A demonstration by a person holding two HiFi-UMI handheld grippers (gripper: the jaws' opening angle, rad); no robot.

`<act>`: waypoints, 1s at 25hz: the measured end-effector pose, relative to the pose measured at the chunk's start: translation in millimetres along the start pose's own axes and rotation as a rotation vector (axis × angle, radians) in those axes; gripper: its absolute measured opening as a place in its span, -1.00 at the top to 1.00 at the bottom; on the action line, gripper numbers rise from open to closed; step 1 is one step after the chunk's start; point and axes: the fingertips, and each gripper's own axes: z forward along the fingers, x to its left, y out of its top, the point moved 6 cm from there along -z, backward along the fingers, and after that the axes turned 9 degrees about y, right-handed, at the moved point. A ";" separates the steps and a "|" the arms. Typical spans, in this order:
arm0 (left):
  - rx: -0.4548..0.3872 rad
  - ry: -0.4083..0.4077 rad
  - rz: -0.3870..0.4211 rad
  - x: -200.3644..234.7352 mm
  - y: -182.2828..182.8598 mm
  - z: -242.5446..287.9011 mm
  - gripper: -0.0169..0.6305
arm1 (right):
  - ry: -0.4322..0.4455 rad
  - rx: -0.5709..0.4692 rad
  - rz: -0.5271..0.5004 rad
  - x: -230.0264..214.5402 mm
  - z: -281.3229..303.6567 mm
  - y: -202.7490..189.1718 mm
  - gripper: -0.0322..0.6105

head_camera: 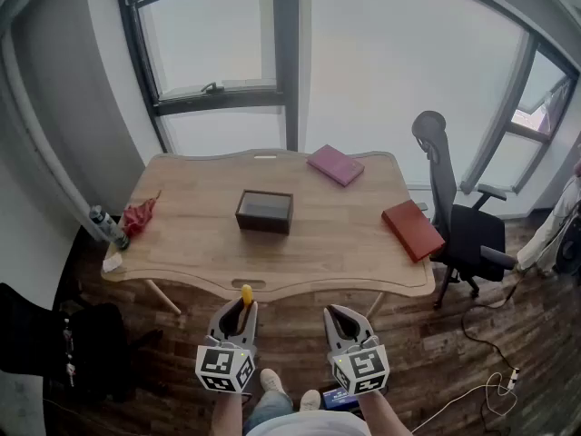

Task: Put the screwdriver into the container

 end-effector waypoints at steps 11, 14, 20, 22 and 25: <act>0.015 0.018 0.037 -7.4 -0.9 -13.3 0.70 | -0.003 -0.004 0.008 0.6 -8.4 6.4 0.80; 0.010 0.025 0.038 -8.3 1.0 -13.0 0.70 | 0.003 -0.015 0.024 -0.4 -9.5 6.9 0.80; 0.004 0.028 0.068 -12.9 7.8 -8.8 0.70 | 0.008 -0.031 0.040 -8.0 -8.4 6.7 0.80; 0.003 0.039 0.076 -11.1 8.9 -3.4 0.70 | 0.011 -0.030 0.043 -12.3 -3.5 5.6 0.80; 0.000 0.054 0.078 -4.4 10.6 8.0 0.70 | 0.015 -0.027 0.046 -20.4 8.0 5.8 0.80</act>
